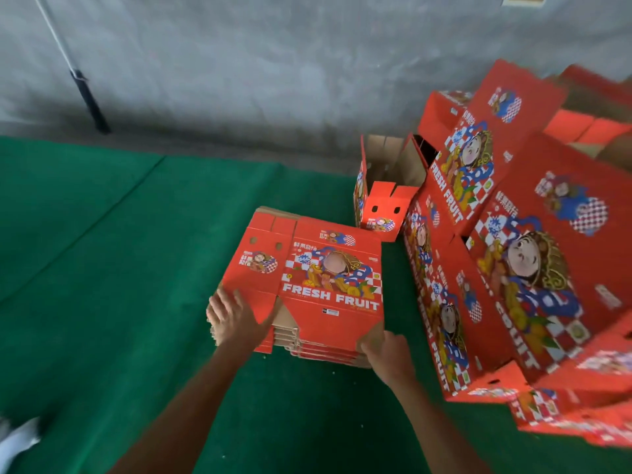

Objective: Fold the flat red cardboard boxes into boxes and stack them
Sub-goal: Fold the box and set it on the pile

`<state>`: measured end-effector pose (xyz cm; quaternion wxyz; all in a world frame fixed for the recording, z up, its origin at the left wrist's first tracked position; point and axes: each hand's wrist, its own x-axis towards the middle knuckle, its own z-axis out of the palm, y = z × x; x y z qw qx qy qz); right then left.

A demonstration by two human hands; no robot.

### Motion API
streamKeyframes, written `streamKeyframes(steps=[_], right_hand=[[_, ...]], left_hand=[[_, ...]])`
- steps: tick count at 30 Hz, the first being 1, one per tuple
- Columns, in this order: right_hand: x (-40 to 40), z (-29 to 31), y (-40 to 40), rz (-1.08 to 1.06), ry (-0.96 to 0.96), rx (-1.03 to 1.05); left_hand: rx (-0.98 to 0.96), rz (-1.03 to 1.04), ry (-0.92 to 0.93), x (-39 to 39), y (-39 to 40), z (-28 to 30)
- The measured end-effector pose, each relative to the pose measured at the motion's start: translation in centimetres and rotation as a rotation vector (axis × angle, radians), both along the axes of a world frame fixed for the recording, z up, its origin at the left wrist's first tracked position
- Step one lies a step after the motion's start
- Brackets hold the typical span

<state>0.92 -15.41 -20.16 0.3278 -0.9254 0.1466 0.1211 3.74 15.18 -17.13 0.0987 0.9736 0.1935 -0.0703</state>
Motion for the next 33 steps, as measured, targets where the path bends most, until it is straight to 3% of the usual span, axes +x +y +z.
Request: streamKeyframes(steps=[3, 7, 11, 16, 20, 23, 30, 33], right_hand=[[0.0, 0.4, 0.4, -0.078, -0.042, 0.001], [-0.6, 0.9, 0.1, -0.211, -0.047, 0.119], [-2.6, 0.9, -0.1, -0.259, -0.146, 0.329], [-5.4, 3.1, -0.7, -0.168, -0.324, 0.432], [-6.9, 7.0, -2.5, -0.075, -0.493, 0.267], [-8.6, 10.4, -4.0, 0.006, -0.666, 0.187], [-12.9, 17.6, -5.8, -0.114, -0.964, 0.554], [-14.9, 20.2, -6.7, -0.1, -0.963, 0.614]], left_hand=[[0.122, -0.021, 0.03, 0.6, -0.7, 0.8], [0.148, -0.067, 0.147, 0.1, -1.8, 1.3], [0.026, -0.035, 0.058, -1.2, -2.8, 1.7], [0.033, -0.13, -0.028, -4.0, -4.6, 3.7], [-0.129, -0.026, -0.194, -7.0, -5.3, 8.5], [-0.225, 0.044, -0.437, -10.4, -4.2, 12.0], [-0.423, 0.063, -0.92, -16.2, -3.8, 18.7], [-0.486, 0.027, -1.066, -18.5, -3.1, 20.6]])
